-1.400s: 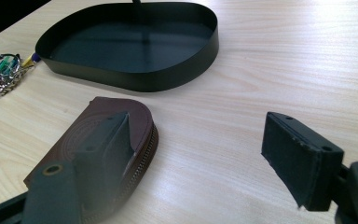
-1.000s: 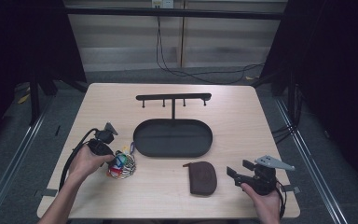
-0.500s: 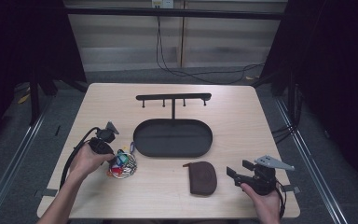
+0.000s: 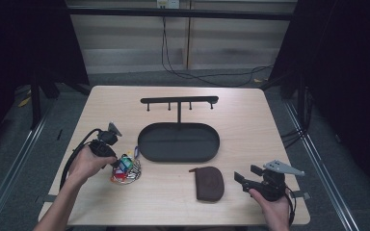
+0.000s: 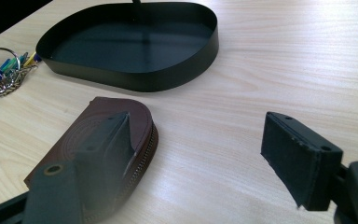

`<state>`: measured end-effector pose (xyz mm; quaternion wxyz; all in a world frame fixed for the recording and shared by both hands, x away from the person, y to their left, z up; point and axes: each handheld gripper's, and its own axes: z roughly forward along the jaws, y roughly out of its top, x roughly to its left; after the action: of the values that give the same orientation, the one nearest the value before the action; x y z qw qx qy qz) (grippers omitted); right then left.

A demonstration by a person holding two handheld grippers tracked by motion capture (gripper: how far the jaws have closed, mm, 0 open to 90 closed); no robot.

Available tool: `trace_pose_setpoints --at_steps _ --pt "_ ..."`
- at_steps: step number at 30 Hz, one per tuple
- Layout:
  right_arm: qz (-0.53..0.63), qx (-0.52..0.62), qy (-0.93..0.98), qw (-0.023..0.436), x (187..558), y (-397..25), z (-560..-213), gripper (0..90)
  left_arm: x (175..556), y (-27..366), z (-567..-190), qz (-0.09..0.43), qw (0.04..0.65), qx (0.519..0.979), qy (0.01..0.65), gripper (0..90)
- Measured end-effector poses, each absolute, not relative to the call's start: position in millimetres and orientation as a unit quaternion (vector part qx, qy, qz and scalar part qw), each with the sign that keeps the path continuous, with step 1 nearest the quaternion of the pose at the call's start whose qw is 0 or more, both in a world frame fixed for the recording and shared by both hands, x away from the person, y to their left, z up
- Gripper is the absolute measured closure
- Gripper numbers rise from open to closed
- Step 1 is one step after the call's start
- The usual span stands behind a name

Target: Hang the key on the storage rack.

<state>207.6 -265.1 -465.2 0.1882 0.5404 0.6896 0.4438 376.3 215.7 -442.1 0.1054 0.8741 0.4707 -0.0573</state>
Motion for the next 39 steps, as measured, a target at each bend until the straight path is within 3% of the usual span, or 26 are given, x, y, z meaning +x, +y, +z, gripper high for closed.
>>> trace_pose_setpoints --at_steps 17,39 --pt "0.446 0.541 0.688 0.188 207 -265 -465 24.2 368 210 -414 -0.062 0.137 0.882 0.447 87.7" --pt "0.447 0.542 0.686 0.188 206 -267 -464 24.1 364 201 -391 -0.062 0.124 0.895 0.425 88.0"
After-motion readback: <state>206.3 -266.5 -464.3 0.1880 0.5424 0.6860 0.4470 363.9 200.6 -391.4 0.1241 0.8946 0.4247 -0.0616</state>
